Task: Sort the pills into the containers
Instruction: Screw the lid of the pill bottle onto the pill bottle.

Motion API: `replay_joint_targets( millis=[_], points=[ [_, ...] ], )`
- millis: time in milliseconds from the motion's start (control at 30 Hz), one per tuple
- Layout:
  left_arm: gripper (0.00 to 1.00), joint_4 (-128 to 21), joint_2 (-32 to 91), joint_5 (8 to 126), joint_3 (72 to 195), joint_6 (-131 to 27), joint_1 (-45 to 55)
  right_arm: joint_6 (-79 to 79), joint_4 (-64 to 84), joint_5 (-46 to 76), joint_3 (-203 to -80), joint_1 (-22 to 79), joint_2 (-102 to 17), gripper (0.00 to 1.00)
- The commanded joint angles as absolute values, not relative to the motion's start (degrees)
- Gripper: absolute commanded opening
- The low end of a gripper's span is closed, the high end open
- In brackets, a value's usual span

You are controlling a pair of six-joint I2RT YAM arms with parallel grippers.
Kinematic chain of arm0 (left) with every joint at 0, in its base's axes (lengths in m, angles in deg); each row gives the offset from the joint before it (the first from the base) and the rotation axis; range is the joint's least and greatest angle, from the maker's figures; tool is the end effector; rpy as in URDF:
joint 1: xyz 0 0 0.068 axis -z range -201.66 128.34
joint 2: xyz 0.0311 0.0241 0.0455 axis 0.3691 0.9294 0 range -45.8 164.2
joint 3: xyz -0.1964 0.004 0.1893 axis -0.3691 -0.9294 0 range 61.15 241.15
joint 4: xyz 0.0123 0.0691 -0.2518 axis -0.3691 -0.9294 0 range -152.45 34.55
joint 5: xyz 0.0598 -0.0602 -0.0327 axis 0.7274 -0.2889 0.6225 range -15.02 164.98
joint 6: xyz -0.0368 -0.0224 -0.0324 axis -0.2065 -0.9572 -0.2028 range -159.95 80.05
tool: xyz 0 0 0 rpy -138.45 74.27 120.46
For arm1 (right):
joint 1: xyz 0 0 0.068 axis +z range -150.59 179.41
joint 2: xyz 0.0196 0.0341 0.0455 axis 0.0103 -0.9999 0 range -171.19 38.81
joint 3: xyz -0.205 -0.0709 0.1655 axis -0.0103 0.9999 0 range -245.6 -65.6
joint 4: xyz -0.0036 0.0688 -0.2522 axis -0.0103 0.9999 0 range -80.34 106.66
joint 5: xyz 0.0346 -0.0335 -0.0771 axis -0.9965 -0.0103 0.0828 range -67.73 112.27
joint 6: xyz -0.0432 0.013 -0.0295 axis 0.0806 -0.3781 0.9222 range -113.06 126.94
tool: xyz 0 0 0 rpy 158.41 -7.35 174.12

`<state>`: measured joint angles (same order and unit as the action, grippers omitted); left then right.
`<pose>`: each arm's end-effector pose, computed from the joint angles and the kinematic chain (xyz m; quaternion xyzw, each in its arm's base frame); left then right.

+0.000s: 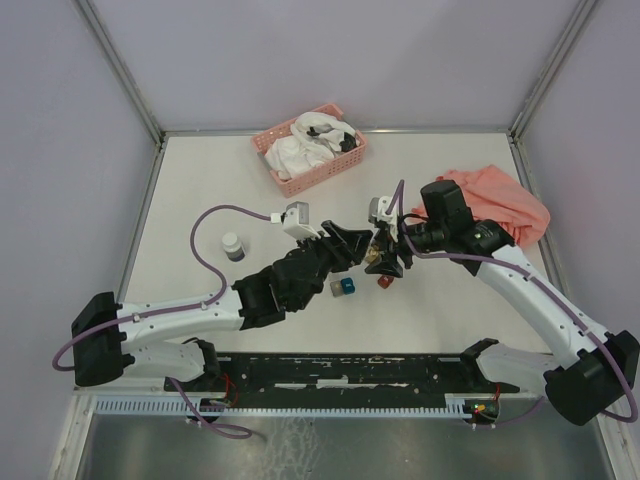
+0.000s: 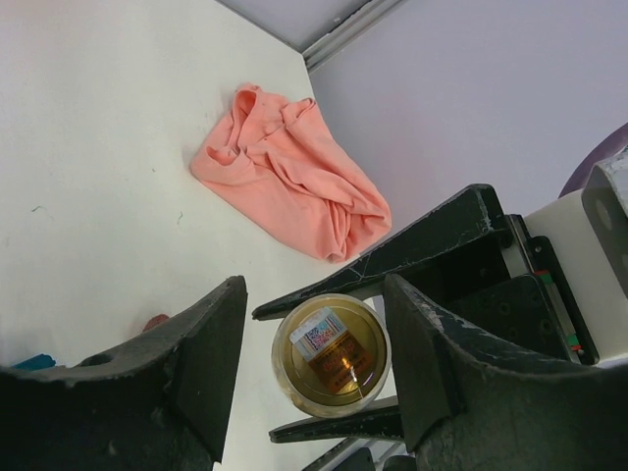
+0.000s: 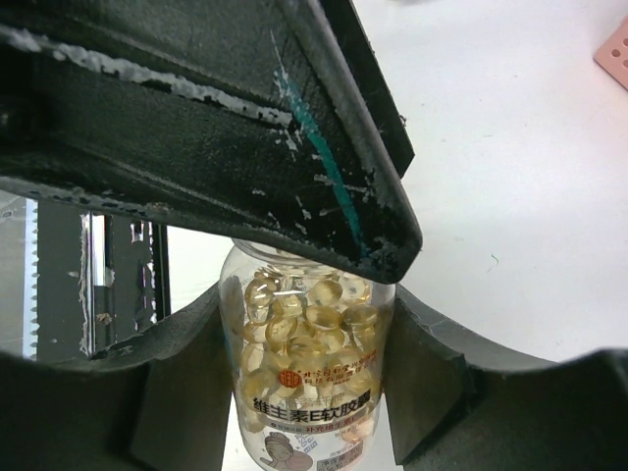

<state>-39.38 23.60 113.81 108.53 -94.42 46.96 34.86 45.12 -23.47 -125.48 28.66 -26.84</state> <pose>0.1221 -0.2507 0.3139 -0.1345 0.7227 -0.4375 0.5179 0.1928 0.1373 0.3239 -0.5425 0.6601 0.3584 0.3762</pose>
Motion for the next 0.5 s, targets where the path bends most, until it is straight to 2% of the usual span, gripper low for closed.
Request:
replay_joint_targets(
  millis=[0,333,467],
  points=[
    [0.62,-37.4,22.7,114.1,109.8,-96.9,47.2,34.2,44.2,-23.5,-128.7,29.0,-27.0,0.02],
    [0.33,-35.5,20.5,111.3,106.9,-95.8,47.1,32.0,44.2,-27.2,-129.2,28.8,-28.5,0.02],
    [0.29,-32.9,18.8,109.0,104.5,-93.1,47.0,30.1,43.5,-30.1,-129.2,28.5,-29.1,0.02]
  ],
)
